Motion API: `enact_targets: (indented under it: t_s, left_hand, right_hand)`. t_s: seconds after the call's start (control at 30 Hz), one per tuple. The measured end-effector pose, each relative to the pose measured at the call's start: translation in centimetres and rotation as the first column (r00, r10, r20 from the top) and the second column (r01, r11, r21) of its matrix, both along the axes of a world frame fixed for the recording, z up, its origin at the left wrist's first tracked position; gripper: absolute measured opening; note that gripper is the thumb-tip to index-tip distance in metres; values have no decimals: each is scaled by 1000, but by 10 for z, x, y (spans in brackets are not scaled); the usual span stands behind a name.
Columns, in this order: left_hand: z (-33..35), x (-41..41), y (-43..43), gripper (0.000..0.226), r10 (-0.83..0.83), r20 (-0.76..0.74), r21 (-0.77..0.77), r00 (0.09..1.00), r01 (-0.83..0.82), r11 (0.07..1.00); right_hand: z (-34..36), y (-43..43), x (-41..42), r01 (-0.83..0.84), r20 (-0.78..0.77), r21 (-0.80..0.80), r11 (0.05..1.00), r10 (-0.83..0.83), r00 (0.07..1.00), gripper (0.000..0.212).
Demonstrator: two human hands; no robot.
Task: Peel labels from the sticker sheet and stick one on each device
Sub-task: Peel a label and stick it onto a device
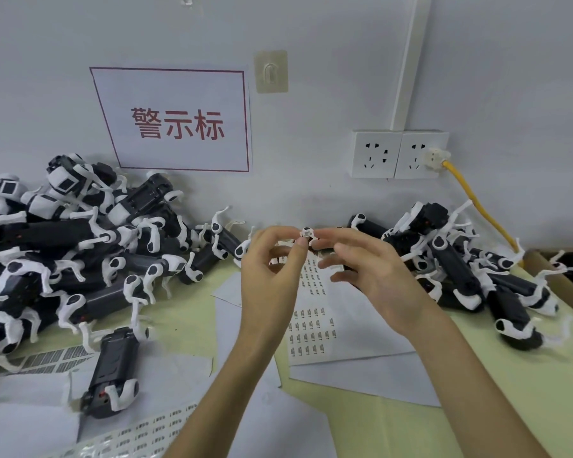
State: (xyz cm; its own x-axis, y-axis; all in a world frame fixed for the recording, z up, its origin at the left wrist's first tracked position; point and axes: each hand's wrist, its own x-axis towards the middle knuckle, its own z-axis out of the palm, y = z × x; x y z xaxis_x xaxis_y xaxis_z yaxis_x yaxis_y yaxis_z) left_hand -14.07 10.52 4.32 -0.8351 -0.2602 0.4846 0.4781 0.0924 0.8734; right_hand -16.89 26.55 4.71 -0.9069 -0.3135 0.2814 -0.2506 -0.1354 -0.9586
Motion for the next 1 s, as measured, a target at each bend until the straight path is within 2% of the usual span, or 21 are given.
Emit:
enact_targets:
  t_s: [0.07, 0.13, 0.23, 0.37, 0.47, 0.63, 0.77, 0.83, 0.9, 1.0]
  left_hand:
    - [1, 0, -4, 29, 52, -62, -168, 997, -62, 984]
    - [1, -1, -10, 22, 99, -129, -334, 987, -137, 932]
    - [-1, -4, -16, 7, 133, -192, -502, 972, -214, 838]
    - [-3, -6, -18, 8, 150, -284, -602, 947, -297, 741]
    - [-5, -7, -18, 10, 150, -340, -627, 928, -343, 700]
    - [-7, -10, -19, 14, 161, -377, -651, 912, -385, 655]
    - [-8, -11, -20, 11, 154, -370, -678, 916, -379, 630]
    - [-6, -17, -31, 19, 199, -339, -662, 920, -383, 645]
    - [-3, -29, -52, 29, 283, -245, -596, 927, -374, 710]
    - [-11, -49, -85, 34, 376, -26, -575, 926, -322, 752]
  right_hand:
    - [1, -4, 1, 231, -177, 114, 966, -209, 962, 23]
    - [2, -6, 2, 412, -405, 165, 896, -319, 857, 23]
    - [4, -9, 6, 532, -648, 207, 821, -292, 703, 24]
    - [3, -18, 9, 604, -759, 205, 770, -264, 595, 14]
    - [1, -20, 9, 647, -783, 180, 741, -290, 550, 11]
    - [1, -19, 8, 671, -787, 198, 714, -292, 543, 9]
    - [-1, -19, 9, 696, -807, 213, 686, -278, 521, 9]
    - [-1, -18, 9, 701, -810, 194, 686, -291, 509, 11]
    - [1, -16, 8, 664, -753, 144, 734, -355, 555, 12]
    - [7, -9, 6, 556, -513, 72, 828, -447, 733, 8]
